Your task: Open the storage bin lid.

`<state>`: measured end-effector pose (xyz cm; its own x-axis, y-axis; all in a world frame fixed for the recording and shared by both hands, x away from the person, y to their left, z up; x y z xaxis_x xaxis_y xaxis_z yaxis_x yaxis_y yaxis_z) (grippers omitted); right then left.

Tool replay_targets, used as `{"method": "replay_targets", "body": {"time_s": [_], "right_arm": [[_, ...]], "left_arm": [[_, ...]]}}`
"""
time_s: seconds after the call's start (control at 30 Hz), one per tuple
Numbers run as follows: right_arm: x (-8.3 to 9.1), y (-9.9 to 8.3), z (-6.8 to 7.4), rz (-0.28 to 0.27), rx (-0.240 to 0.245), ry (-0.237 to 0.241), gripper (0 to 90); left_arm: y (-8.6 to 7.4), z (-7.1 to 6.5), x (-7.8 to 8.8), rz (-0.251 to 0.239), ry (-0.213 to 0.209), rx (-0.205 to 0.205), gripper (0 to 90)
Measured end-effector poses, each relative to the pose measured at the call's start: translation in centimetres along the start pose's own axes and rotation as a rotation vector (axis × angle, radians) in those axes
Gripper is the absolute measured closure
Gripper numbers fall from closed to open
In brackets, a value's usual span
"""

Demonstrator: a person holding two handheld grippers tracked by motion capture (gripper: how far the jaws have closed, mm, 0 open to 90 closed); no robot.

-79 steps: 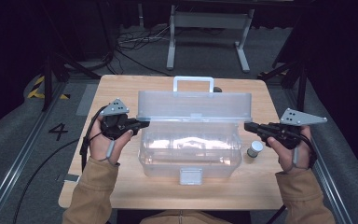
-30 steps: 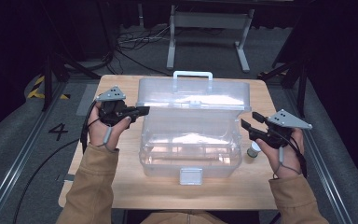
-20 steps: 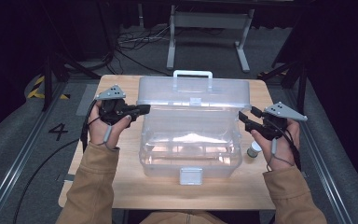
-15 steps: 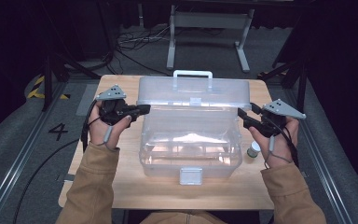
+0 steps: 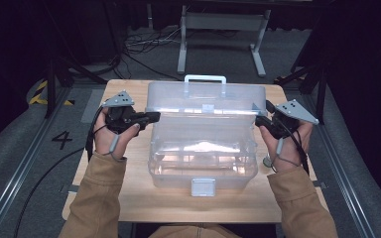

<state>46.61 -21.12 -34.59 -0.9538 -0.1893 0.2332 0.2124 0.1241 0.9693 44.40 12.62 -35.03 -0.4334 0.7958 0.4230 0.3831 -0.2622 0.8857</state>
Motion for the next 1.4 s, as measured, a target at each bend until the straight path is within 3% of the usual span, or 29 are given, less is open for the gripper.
{"method": "replay_targets", "body": {"time_s": [0.2, 0.3, 0.43, 0.57, 0.77, 0.9, 1.1, 1.4], "right_arm": [[0.0, 0.1, -0.3, -0.031, 0.004, -0.023, 60.6], [-0.1, 0.3, -0.3, -0.054, 0.018, -0.047, 61.0], [-0.3, 0.5, -0.1, -0.074, 0.024, -0.055, 66.0], [-0.6, 0.6, 0.0, -0.071, 0.026, -0.067, 74.7], [-0.9, 1.0, -0.1, -0.057, -0.002, -0.073, 76.0], [-1.1, 1.3, -0.2, -0.075, -0.022, -0.074, 77.1], [-1.9, 1.8, -0.7, -0.08, 0.009, -0.098, 82.3], [-3.0, 2.4, -1.1, -0.04, 0.002, -0.073, 81.7]], "left_arm": [[-0.1, -0.2, -0.1, 0.01, 0.004, -0.009, 83.1], [-0.3, -0.4, -0.1, 0.023, 0.025, -0.038, 79.9], [-0.3, -0.9, 0.0, 0.042, 0.011, -0.048, 74.9], [-0.8, -1.0, 0.1, 0.071, -0.001, -0.037, 68.8], [-1.5, -1.0, 0.4, 0.097, -0.004, -0.016, 66.2], [-1.8, -0.6, 1.0, 0.095, 0.023, -0.008, 62.8], [-2.4, -0.4, 2.0, 0.098, 0.039, 0.01, 61.5], [-3.7, -0.9, 3.2, 0.113, 0.047, 0.023, 59.4]]}}
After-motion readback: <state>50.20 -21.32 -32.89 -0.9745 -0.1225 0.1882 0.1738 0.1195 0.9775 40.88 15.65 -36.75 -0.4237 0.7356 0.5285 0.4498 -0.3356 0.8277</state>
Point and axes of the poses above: each handheld gripper's, and its own axes: x roughly backward along the jaws, y roughly out of its top, z roughly to its left, the point moved 8 cm from there along -x, roughly forward along the jaws, and after that the axes turned 5 degrees about -y, right-handed, at the moved point
